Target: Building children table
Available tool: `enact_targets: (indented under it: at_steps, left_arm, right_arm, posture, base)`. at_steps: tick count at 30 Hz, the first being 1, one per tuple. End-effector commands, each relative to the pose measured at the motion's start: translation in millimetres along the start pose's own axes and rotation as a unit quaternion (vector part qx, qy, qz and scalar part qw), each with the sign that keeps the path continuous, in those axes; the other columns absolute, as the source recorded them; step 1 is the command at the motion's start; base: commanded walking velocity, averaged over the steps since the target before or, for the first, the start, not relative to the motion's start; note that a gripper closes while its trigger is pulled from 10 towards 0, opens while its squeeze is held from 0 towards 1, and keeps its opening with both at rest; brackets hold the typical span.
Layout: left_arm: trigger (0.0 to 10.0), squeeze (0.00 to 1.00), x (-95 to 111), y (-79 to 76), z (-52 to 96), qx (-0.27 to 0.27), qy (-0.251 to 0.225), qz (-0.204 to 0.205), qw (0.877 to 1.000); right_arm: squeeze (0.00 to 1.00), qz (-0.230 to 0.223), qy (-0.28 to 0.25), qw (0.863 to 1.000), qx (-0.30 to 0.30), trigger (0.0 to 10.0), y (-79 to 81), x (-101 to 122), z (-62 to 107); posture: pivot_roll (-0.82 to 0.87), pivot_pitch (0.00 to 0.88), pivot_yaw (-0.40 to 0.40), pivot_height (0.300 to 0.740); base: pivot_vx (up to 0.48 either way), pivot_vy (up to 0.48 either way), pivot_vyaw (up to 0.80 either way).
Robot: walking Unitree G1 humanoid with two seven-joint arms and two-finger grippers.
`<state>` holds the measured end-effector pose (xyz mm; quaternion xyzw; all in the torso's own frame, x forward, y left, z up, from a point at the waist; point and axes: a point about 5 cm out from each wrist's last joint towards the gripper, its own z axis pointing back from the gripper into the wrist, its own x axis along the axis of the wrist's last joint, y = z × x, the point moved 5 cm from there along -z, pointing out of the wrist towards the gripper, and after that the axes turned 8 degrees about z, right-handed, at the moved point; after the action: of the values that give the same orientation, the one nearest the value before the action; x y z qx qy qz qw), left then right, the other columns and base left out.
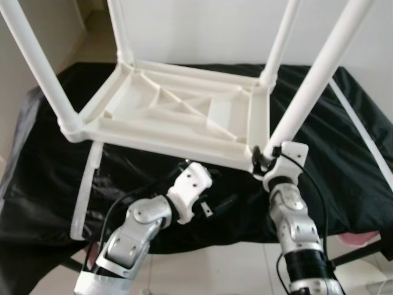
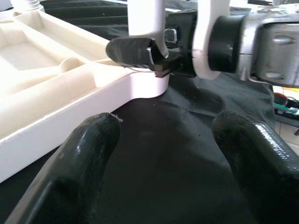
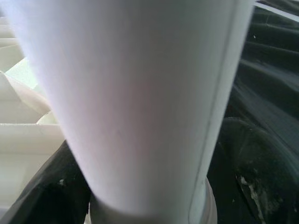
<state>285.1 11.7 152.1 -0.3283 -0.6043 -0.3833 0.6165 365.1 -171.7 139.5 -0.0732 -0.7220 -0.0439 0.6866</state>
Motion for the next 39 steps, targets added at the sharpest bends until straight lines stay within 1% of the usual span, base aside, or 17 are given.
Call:
enact_targets:
  at_steps: [1,5,6,9,10,12,17,19,20,24,25,26,27,28,32,36,39]
  left_arm:
    - [10.0,0.0,0,-1.1,-0.4,0.002,0.001,0.0,1.0]
    - [10.0,0.0,0,-1.2,0.2,0.003,0.002,0.002,1.0]
    - [10.0,0.0,-1,-1.4,0.5,0.004,0.002,0.002,1.0]
    - [10.0,0.0,-1,-4.3,0.8,-0.002,0.002,0.006,1.0]
    - [10.0,0.0,-1,-4.3,0.8,-0.002,0.002,0.006,1.0]
    - [10.0,0.0,-3,-6.7,1.0,-0.008,0.006,0.006,1.0]
    - [10.0,0.0,-4,-7.7,1.3,-0.011,0.008,0.005,1.0]
    - [10.0,0.0,-4,-8.4,1.9,-0.014,0.009,0.004,1.0]
    - [10.0,0.0,-4,-8.4,1.9,-0.014,0.009,0.004,1.0]
    - [10.0,0.0,-4,-8.8,3.1,-0.015,0.011,0.004,1.0]
    - [10.0,0.0,-4,-8.8,3.1,-0.015,0.011,0.004,1.0]
    - [10.0,0.0,-4,-9.0,3.5,-0.016,0.011,0.004,1.0]
    - [10.0,0.0,-4,-9.0,3.5,-0.016,0.011,0.004,1.0]
    - [10.0,0.0,-4,-9.8,4.2,-0.017,0.012,0.004,1.0]
    - [10.0,0.0,-5,-10.5,5.7,-0.017,0.014,0.005,1.0]
    - [10.0,0.0,-6,-13.1,6.1,-0.019,0.015,0.008,1.0]
    - [10.0,0.0,-7,-15.2,6.2,-0.023,0.017,0.01,1.0]
  right_arm:
    - [0.0,0.008,-0.007,1.0,0.005,10.0,-7.4,-1,5.2]
    - [0.0,-0.001,-0.017,0.999,0.039,10.0,-4.4,0,9.0]
    - [0.0,0.001,-0.026,0.998,0.065,10.0,-1.8,3,9.6]
    - [0.0,0.022,-0.046,0.991,0.125,10.0,1.1,9,5.5]
    - [0.0,0.022,-0.046,0.991,0.125,10.0,1.1,9,5.5]
    - [0.0,0.046,-0.054,0.984,0.161,10.0,3.1,12,0.4]
    - [0.0,0.059,-0.059,0.977,0.194,10.0,7.8,14,-1.7]
    - [0.0,0.069,-0.058,0.968,0.234,10.0,16.8,14,-1.8]
    - [0.0,0.069,-0.058,0.968,0.234,10.0,16.8,14,-1.8]
    - [0.0,0.087,-0.052,0.952,0.289,10.0,26.9,8,-2.4]
    - [0.0,0.087,-0.052,0.952,0.289,10.0,26.9,8,-2.4]
    - [0.0,0.096,-0.05,0.949,0.296,2.7,27.6,6,-3.6]
    - [0.0,0.096,-0.05,0.949,0.296,2.7,27.6,6,-3.6]
    - [0.0,0.1,-0.048,0.947,0.3,0.0,26.6,4,-4.8]
    - [0.0,0.109,-0.038,0.946,0.303,0.0,19.5,-3,-5.0]
    - [0.0,0.118,-0.006,0.957,0.267,0.0,2.5,-17,-6.6]
    - [0.0,0.123,0.014,0.962,0.245,0.0,-3.5,-24,-8.3]
  posture:
    - [0.01,0.111,-0.031,0.74]
    - [0.0,0.114,-0.029,0.74]
    - [0.0,0.114,-0.028,0.74]
    - [0.0,0.116,-0.021,0.74]
    - [0.0,0.116,-0.021,0.74]
    - [0.0,0.111,-0.015,0.74]
    - [0.0,0.105,-0.013,0.74]
    - [0.01,0.103,-0.011,0.74]
    - [0.01,0.103,-0.011,0.74]
    - [0.01,0.101,-0.005,0.74]
    - [0.01,0.101,-0.005,0.74]
    - [0.01,0.101,-0.005,0.74]
    - [0.01,0.101,-0.005,0.74]
    - [0.02,0.102,-0.007,0.74]
    - [0.02,0.101,-0.009,0.74]
    - [0.01,0.107,-0.003,0.74]
    - [0.01,0.106,-0.001,0.74]
  base:
    - [0.0,0.0,0.0]
    - [0.0,0.0,0.0]
    - [0.0,0.0,0.0]
    - [0.0,0.0,0.0]
    - [0.0,0.0,0.0]
    - [0.0,0.0,0.0]
    - [0.0,0.0,0.0]
    - [0.0,0.0,0.0]
    - [0.0,0.0,0.0]
    - [0.0,0.0,0.0]
    - [0.0,0.0,0.0]
    - [0.0,0.0,0.0]
    - [0.0,0.0,0.0]
    - [0.0,0.0,0.0]
    - [0.0,0.0,0.0]
    - [0.0,0.0,0.0]
    - [0.0,0.0,0.0]
